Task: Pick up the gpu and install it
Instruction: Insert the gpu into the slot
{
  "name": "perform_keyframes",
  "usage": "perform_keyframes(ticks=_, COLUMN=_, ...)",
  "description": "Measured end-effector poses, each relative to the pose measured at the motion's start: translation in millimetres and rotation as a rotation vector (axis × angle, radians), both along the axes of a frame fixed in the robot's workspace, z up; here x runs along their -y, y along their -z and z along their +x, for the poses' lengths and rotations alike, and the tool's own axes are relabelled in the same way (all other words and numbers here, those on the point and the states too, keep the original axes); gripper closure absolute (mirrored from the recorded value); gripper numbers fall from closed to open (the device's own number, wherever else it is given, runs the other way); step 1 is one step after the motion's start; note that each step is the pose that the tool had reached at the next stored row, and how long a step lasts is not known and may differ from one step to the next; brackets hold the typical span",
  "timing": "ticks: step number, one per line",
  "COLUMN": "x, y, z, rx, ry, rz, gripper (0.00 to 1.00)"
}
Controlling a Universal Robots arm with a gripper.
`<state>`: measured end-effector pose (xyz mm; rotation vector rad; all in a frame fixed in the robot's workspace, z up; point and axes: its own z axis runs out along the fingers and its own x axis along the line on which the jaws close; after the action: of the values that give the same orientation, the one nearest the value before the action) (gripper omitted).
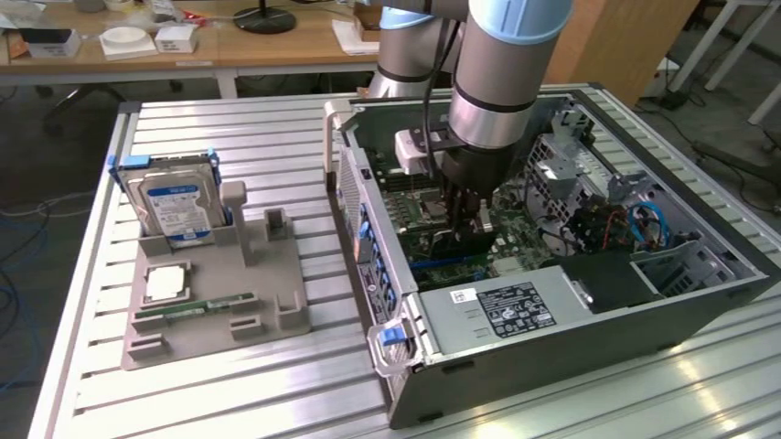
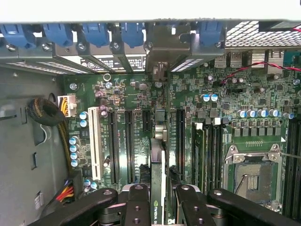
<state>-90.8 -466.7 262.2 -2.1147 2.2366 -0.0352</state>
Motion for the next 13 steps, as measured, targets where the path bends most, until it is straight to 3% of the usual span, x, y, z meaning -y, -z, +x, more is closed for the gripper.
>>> perform_keyframes(ticks=13, x=-1.2, y=3.2, z=0.0, rx=0.0, ry=0.0, rz=0.001, gripper=0.74)
